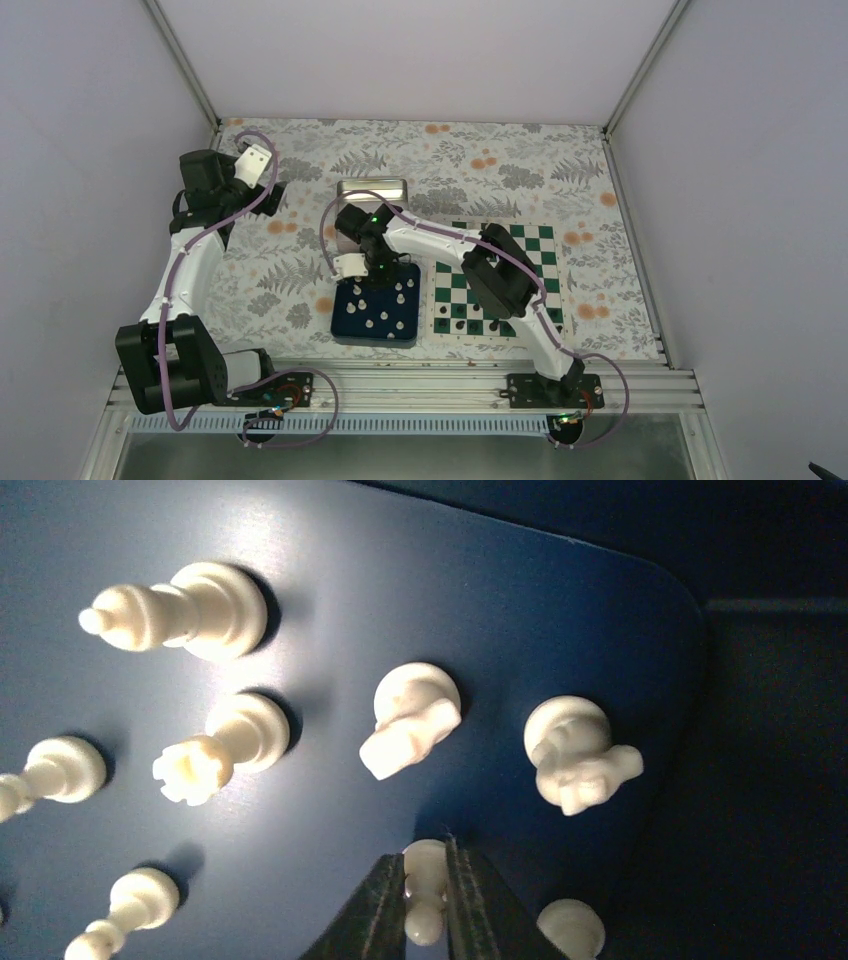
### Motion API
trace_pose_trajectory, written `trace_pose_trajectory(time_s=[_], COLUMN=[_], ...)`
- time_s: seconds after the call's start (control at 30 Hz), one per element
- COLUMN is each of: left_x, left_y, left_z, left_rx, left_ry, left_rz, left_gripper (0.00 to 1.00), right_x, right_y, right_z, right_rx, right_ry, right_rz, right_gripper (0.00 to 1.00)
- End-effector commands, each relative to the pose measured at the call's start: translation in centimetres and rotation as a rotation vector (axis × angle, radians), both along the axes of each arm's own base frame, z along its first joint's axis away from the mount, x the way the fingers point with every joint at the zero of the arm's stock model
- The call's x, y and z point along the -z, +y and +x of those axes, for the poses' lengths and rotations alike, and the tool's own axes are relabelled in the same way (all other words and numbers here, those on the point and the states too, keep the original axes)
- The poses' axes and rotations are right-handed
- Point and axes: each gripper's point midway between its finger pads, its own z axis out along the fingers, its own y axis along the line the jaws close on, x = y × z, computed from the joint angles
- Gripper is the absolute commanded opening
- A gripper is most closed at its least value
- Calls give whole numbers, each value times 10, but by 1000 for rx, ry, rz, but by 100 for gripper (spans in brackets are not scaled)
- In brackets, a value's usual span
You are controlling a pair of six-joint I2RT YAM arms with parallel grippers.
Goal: Set up the chess pieces on the board
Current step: Pick up the chess piece from the storage box, then place the chess piece on the chessboard.
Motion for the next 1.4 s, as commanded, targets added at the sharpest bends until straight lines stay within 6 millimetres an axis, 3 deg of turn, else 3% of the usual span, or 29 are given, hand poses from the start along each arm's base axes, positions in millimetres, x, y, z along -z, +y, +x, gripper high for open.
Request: trace_pose_trajectory(time_s=[0.0,0.17,0.33,0.5,0.63,0.73,0.87,1.0,1.37], left_x=[-6,-8,-9,-11,-13,-15,-17,-18,-18], left_y=[0,0,1,0,0,0,-1,-1,0], left_z=[-1,0,0,-1,-1,0,0,0,-1], left_rx=[11,17,13,20,23,23,24,23,20], left_ry=[-27,-25,-27,-33,-37,-41,-43,-44,-38], left_rz=[-5,-17,-16,-19,-25,-25,-27,-29,-25], left_gripper=[100,100,100,100,100,100,100,100,100], right_x=[7,-16,-77,-119,-132,-130,-111,-88,-27], right_y=[-1,0,-7,-46,-91,-126,-150,-157,-161], right_z=[-3,1,21,67,108,136,148,151,134], right_rx=[2,17,81,220,338,419,463,469,461], right_ry=[0,-29,-98,-188,-207,-203,-172,-142,-15], right_rz=[-17,8,79,100,112,110,88,78,1], right_gripper=[9,4,4,4,4,4,4,4,4])
